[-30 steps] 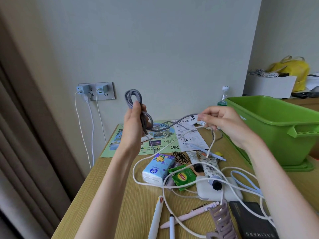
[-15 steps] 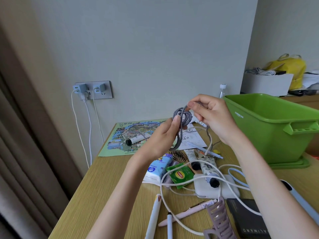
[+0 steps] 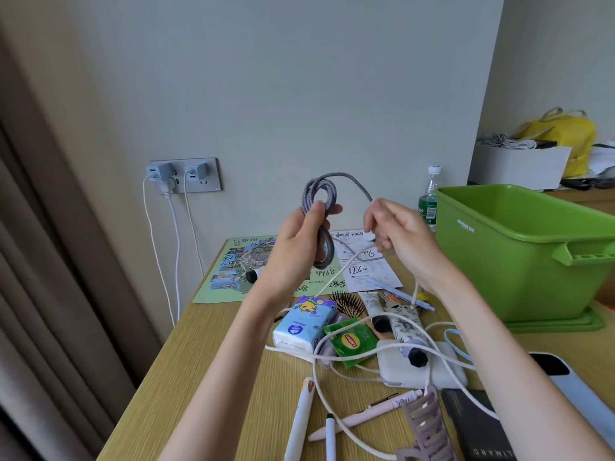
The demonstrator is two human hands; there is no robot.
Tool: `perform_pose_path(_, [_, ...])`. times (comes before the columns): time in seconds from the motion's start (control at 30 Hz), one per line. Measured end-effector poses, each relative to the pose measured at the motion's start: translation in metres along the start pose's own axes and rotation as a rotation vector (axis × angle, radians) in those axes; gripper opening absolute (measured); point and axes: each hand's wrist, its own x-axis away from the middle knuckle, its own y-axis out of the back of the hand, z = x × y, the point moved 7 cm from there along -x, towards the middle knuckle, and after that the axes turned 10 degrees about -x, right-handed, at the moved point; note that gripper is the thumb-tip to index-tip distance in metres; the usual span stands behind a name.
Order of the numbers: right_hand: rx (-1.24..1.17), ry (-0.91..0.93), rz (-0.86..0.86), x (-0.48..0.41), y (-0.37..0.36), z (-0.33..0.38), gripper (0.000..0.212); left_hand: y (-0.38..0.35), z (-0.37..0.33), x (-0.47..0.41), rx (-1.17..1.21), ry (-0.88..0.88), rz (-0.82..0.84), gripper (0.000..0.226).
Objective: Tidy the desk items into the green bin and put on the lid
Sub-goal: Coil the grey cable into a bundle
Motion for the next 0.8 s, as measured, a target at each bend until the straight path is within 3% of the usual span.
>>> perform_pose_path(0.17, [-0.175,-0.170,0.224,0.004,-0.033,-0.006,0.037,-0.002,-0.002,0.000,0.079,-0.002,-0.049,0.039])
perform_pose_path(0.4, [-0.222,-0.242,0.232,0.006,-0.039,-0.008,0.044,-0.019,-0.018,0.009,0.129,-0.099,0.142,0.036])
perform_pose_path(0.53, [-0.036,-0.266,0.291,0.008,-0.040,-0.010,0.057,-0.010,-0.010,0.006,0.087,-0.042,0.019,0.032])
perform_pose_path(0.67, [0.177,-0.230,0.296,0.008,-0.027,-0.010,0.033,0.010,-0.001,-0.001,0.130,0.024,-0.130,0.032])
perform_pose_path(0.8, [0.279,-0.227,0.186,0.006,-0.004,-0.014,0.021,0.031,0.006,-0.010,0.464,0.079,-0.190,0.033])
